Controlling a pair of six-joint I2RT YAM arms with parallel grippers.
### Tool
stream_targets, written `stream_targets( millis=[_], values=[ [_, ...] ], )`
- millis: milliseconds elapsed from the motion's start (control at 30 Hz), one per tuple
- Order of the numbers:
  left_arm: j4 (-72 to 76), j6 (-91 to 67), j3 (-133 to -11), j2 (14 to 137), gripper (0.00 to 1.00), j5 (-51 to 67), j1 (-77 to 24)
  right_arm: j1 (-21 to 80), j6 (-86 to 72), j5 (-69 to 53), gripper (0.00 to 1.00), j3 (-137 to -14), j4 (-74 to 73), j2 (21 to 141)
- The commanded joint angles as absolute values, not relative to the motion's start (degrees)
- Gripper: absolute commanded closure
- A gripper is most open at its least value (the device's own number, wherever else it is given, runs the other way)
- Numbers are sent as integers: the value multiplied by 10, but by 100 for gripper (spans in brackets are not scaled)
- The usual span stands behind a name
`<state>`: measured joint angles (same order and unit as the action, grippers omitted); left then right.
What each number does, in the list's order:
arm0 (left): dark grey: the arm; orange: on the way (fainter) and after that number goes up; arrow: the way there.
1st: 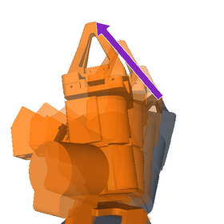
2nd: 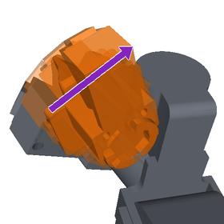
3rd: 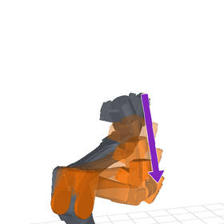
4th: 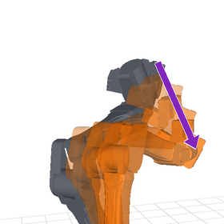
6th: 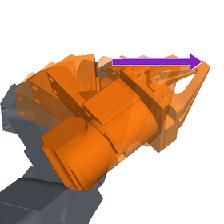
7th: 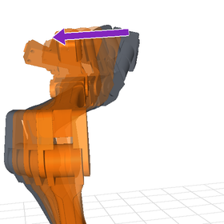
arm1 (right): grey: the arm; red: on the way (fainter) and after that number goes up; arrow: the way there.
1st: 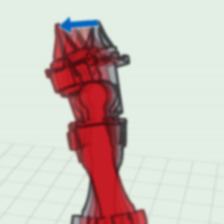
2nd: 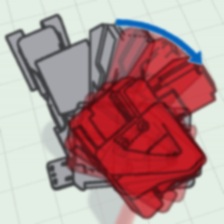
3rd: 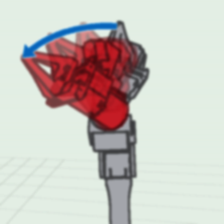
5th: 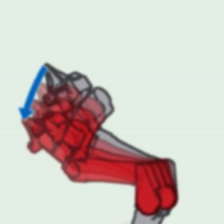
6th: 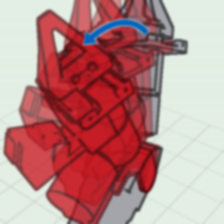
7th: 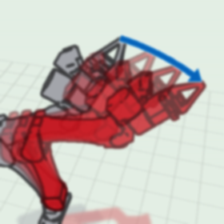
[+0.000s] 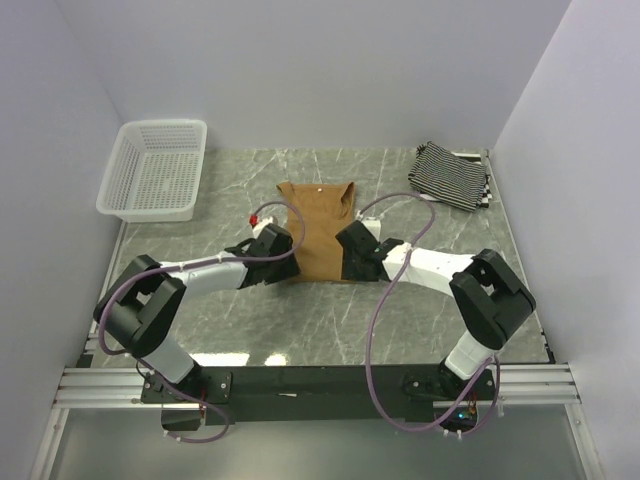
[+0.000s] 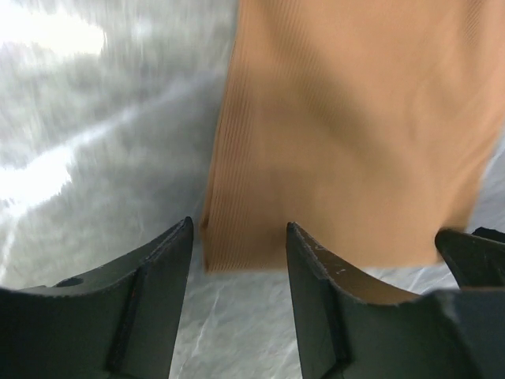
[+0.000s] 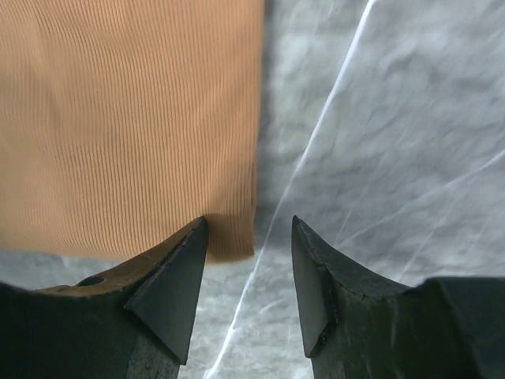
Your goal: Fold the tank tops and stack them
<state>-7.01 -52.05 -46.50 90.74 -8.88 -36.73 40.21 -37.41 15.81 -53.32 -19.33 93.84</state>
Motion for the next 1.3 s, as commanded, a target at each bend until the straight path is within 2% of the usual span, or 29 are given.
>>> stream_targets(
  millis=[0,167,267,367,400,433,467,500,533,600,767,933,967,1033,1067,1100,1167,1267],
  values=[
    [-52,-546,-445,901,43,-115,-390,425,-402,176,46,-512,-179,916],
    [-43,-570,-415,900,46,-125,-402,432,-424,182,47,-488,-175,917],
    [-48,-578,-419,914,52,-138,-403,433,-427,187,54,-494,-179,922],
    [-50,-581,-429,923,60,-150,-406,432,-424,193,66,-503,-181,927],
    [-54,-580,-432,926,71,-150,-407,432,-424,197,71,-507,-186,929],
    [-58,-579,-439,931,75,-149,-408,433,-422,204,76,-511,-190,931],
    [-61,-578,-441,932,79,-149,-410,433,-419,206,82,-512,-194,932],
    [-67,-578,-441,932,88,-151,-411,433,-417,207,92,-512,-196,928],
    [-67,-579,-436,925,91,-152,-417,433,-417,207,98,-508,-197,924],
    [-70,-587,-426,914,99,-148,-426,436,-417,205,100,-490,-199,907],
    [-93,-639,-364,849,99,-143,-459,484,-454,205,100,-405,-220,836],
    [-119,-710,-283,747,99,-141,-537,582,-546,197,100,-326,-258,746],
    [-133,-731,-276,735,98,-141,-548,597,-558,190,100,-303,-262,733],
    [-141,-750,-260,697,90,-138,-579,627,-594,176,98,-287,-268,698],
    [-148,-753,-257,686,75,-137,-591,634,-604,176,88,-278,-278,688],
    [-156,-756,-258,663,68,-140,-605,638,-616,177,82,-276,-285,667],
    [-194,-760,-276,639,58,-159,-610,642,-620,186,65,-281,-301,644],
    [-238,-752,-331,596,52,-222,-603,640,-608,219,53,-315,-322,600]
  ],
)
